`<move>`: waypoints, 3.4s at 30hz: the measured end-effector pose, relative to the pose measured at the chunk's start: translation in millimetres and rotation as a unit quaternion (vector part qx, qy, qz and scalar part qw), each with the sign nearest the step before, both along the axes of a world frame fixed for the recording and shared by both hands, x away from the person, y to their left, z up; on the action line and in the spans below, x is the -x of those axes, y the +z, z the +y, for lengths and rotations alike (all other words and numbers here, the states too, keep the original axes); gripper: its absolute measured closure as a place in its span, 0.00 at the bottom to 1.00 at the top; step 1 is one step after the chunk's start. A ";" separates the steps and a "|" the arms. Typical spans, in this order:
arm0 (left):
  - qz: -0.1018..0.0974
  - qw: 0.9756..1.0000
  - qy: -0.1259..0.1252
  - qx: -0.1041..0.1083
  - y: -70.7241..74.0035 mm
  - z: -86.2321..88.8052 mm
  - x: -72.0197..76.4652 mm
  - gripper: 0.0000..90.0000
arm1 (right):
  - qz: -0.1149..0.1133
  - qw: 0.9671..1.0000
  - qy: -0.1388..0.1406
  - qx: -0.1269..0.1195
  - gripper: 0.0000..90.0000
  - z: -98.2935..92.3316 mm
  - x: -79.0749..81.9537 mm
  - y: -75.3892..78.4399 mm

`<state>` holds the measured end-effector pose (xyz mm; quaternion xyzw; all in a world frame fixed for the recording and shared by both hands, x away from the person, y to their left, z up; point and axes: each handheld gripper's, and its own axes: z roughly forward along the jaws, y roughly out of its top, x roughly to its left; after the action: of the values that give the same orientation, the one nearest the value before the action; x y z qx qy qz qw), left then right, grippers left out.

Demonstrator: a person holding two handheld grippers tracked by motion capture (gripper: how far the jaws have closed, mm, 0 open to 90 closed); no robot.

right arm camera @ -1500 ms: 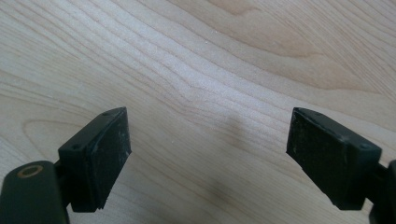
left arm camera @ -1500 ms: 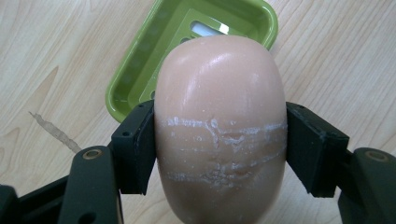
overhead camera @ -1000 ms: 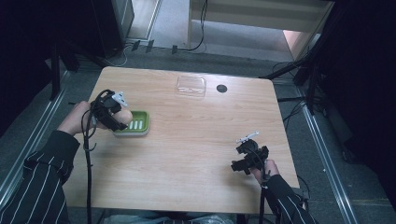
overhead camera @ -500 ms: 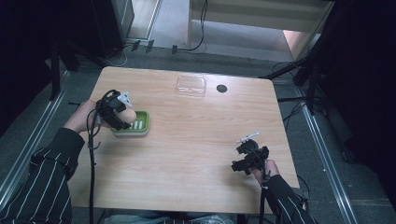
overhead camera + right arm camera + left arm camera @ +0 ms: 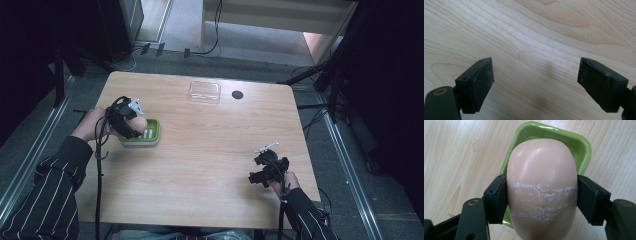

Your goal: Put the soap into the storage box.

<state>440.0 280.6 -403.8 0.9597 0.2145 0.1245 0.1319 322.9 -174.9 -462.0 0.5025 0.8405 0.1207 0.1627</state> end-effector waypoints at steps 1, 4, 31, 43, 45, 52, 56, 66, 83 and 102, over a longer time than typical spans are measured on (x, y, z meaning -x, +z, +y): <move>0.000 1.000 0.000 0.000 0.0 0.0 0.0 0.37 | 0.001 1.000 0.000 0.001 0.16 -0.1 0.0 0.0; -0.003 1.000 -0.006 -0.002 -2.4 -1.6 -1.9 0.37 | 0.001 1.000 -0.002 0.001 0.16 -0.4 0.1 -0.1; -0.022 0.999 -0.037 0.007 -22.8 2.6 -9.2 0.37 | 0.001 1.000 0.002 0.001 0.16 -1.8 0.6 -0.3; -0.013 0.999 -0.046 0.017 -29.7 7.0 -12.1 0.37 | 0.002 1.000 0.001 0.002 0.16 -1.9 0.1 -0.5; -0.012 0.999 -0.045 0.020 -30.1 7.3 -12.3 0.37 | 0.002 1.000 0.000 0.002 0.16 -1.9 0.1 -0.6; -0.006 0.999 -0.046 0.021 -30.2 8.7 -12.5 0.36 | 0.003 1.000 0.001 0.002 0.16 -2.0 0.2 -0.5; -0.009 0.999 -0.045 0.014 -31.0 7.7 -13.0 0.36 | 0.003 1.000 0.001 0.002 0.16 -2.0 0.2 -0.4; -0.008 0.999 -0.049 0.005 -32.5 6.7 -12.6 0.36 | 0.002 1.000 -0.001 0.001 0.16 -1.9 0.1 -0.5; -0.012 1.000 -0.022 0.002 -26.7 8.8 -12.9 0.21 | 0.002 1.000 -0.001 0.000 0.16 -2.6 -0.8 -0.2; 0.006 0.999 0.027 0.038 -8.6 14.9 -4.5 0.04 | -0.004 1.000 0.003 -0.001 0.16 -1.7 0.9 1.3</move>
<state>444.5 295.6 -412.4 0.9487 0.2459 0.1137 0.1630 322.0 -176.5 -460.8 0.4998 0.8412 0.1241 0.1647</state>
